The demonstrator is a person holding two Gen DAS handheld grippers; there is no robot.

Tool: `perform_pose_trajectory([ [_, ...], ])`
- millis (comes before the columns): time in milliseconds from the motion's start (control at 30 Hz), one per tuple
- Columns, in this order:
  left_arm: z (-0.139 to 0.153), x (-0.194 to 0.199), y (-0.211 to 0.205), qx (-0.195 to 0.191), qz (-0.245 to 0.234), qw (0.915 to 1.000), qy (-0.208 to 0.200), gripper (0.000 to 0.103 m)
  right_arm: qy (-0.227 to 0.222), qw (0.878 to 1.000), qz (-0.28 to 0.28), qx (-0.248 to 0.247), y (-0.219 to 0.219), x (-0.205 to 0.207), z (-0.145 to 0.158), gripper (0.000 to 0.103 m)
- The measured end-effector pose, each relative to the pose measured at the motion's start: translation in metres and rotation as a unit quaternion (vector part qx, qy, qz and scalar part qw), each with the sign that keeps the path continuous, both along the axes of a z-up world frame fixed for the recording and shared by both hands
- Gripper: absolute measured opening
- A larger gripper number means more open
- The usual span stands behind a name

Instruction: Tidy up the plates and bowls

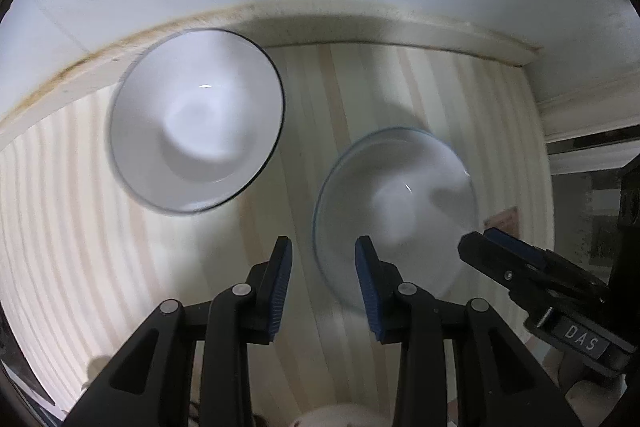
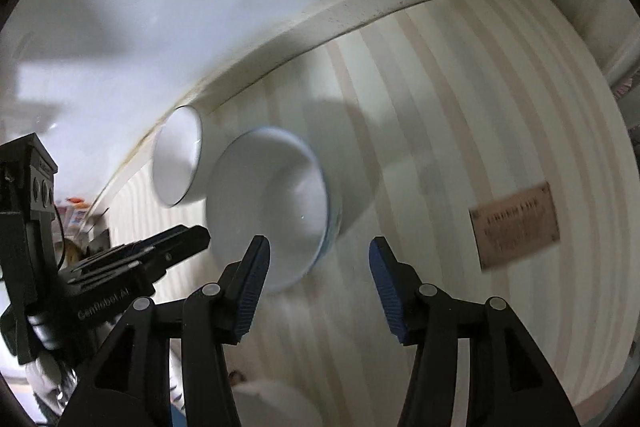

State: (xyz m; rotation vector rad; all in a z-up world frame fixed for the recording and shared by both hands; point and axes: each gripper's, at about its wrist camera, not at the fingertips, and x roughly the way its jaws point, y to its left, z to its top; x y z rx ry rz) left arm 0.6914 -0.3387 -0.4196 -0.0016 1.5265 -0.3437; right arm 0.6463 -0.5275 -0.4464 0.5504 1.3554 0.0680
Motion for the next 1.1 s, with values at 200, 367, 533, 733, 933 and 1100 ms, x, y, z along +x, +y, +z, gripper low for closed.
perform_pose_trajectory([
  [200, -0.022, 0.004, -0.015, 0.009, -0.009, 0.9999, -0.003, 0.013, 0.014, 1.000, -0.003, 0.014, 0.000, 0.022, -0.032, 0.019],
  [367, -0.020, 0.000, -0.019, 0.022, -0.022, 0.9994, -0.016, 0.013, 0.011, 1.000, 0.000, -0.005, 0.007, 0.026, -0.031, 0.012],
  [533, -0.008, -0.007, -0.020, 0.025, -0.028, 0.9988, -0.032, 0.013, 0.008, 1.000, 0.005, -0.005, 0.009, 0.018, -0.022, 0.011],
  [733, 0.024, -0.023, -0.010, 0.016, -0.037, 0.9979, -0.050, 0.013, -0.008, 1.000, 0.016, -0.009, 0.016, -0.002, 0.007, 0.011],
  [933, 0.062, -0.053, 0.009, 0.005, -0.046, 0.9963, -0.072, 0.013, -0.025, 0.999, 0.019, -0.009, 0.024, -0.037, 0.040, 0.011],
  [1100, 0.087, -0.082, 0.029, -0.006, -0.047, 0.9951, -0.087, 0.013, -0.036, 0.999, 0.025, -0.005, 0.040, -0.075, 0.062, 0.011],
])
